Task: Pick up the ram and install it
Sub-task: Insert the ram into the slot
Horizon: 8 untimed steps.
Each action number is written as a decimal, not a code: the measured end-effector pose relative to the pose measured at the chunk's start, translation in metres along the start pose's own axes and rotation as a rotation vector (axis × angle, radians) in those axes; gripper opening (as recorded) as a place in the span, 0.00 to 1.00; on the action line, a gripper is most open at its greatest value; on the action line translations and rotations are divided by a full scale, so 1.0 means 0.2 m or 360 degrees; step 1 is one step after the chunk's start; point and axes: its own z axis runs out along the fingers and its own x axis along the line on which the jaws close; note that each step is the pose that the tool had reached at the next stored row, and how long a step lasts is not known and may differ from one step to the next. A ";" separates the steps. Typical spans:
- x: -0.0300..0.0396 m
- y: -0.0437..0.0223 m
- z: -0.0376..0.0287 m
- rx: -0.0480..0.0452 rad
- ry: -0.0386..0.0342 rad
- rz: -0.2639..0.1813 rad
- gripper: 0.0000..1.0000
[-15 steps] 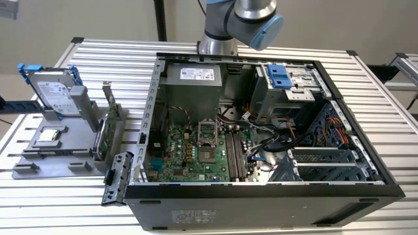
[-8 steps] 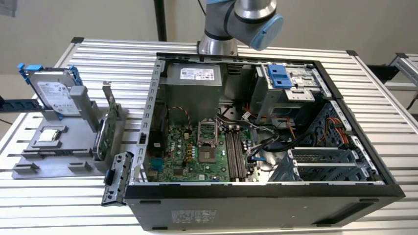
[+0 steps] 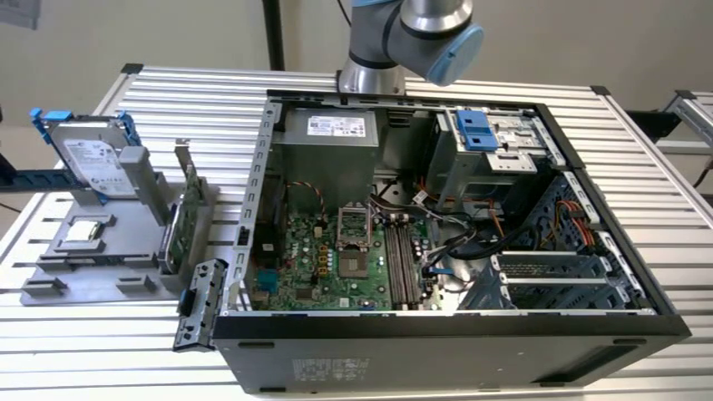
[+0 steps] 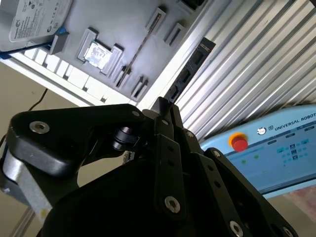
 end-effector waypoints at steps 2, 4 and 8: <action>0.001 -0.017 0.000 0.0000 0.0000 0.0000 0.00; 0.003 -0.034 0.000 0.0000 0.0000 0.0000 0.00; 0.005 -0.064 -0.001 0.0000 0.0000 0.0000 0.00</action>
